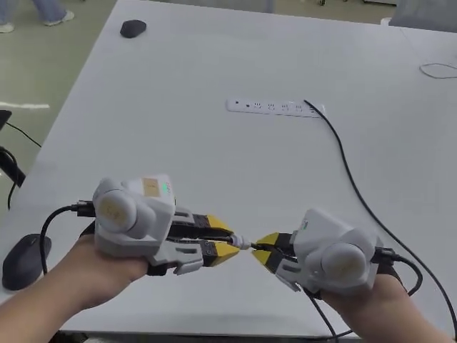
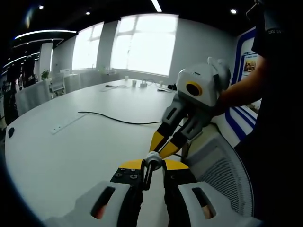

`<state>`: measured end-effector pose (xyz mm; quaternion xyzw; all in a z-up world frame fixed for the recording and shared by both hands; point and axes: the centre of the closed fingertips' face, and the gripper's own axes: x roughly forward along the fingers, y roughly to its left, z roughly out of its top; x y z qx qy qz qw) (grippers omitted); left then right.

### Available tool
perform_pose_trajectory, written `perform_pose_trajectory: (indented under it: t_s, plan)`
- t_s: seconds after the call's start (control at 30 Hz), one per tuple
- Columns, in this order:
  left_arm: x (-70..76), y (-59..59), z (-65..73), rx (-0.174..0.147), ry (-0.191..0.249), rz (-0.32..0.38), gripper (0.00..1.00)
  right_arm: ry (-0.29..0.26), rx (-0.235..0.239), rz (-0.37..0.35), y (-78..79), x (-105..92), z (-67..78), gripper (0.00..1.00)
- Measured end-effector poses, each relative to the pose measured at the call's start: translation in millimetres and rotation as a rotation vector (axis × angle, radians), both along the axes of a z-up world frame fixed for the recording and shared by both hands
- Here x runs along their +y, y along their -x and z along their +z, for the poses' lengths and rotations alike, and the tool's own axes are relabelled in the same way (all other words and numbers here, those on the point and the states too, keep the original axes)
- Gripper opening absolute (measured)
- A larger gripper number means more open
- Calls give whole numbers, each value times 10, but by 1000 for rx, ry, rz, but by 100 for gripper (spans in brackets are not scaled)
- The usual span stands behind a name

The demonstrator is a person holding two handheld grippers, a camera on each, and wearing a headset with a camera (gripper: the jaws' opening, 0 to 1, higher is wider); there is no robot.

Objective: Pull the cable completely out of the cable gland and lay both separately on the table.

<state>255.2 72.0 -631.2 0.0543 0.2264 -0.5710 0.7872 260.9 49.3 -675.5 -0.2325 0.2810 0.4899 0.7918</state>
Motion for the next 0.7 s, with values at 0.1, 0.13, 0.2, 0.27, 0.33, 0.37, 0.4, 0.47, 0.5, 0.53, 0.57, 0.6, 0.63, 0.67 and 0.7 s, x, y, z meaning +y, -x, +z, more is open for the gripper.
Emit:
perform_pose_trajectory:
  t_s: [0.1, 0.13, 0.2, 0.27, 0.33, 0.37, 0.4, 0.47, 0.5, 0.53, 0.57, 0.6, 0.63, 0.67, 0.7]
  plan:
    - [3, -12, -2, -2, -1, 4, 15, 1, 13, -24, -21, -50, -38, 0]
    - [3, -15, 0, -2, 0, 5, 15, 2, 19, -30, -21, -64, -48, 0]
    - [3, -18, 3, -1, 2, 5, 15, -10, 47, -56, -16, -92, -63, 0]
    - [2, -18, 2, -1, 2, 4, 15, -15, 61, -72, -19, -118, -73, 0]
    - [0, -17, 1, -2, 2, 4, 15, -17, 71, -83, -20, -145, -86, 0]
    - [-1, -18, 2, -2, 2, 5, 15, -17, 73, -89, -19, -162, -99, 0]
    - [-2, -19, 3, -2, 3, 6, 15, -18, 76, -94, -18, -176, -106, 0]
    - [-3, -19, 8, -1, 7, 7, 15, -16, 86, -107, -17, -215, -133, 0]
    - [-3, -17, 10, -1, 8, 7, 15, -14, 87, -111, -16, -231, -142, 0]
    - [-1, -16, 14, 0, 10, 8, 15, -12, 91, -119, -12, -258, -158, 0]
    - [1, -16, 18, 0, 12, 9, 15, -11, 95, -124, -9, -278, -171, 0]
    - [6, -16, 22, 1, 13, 11, 15, -10, 101, -132, -3, -306, -188, 0]
    - [9, -14, 26, 1, 15, 11, 15, -9, 103, -138, 1, -326, -197, 0]
    - [11, -13, 29, 1, 16, 13, 15, -9, 105, -143, 3, -344, -206, 0]
    - [15, -11, 32, 2, 17, 14, 15, -11, 111, -151, 9, -369, -221, 0]
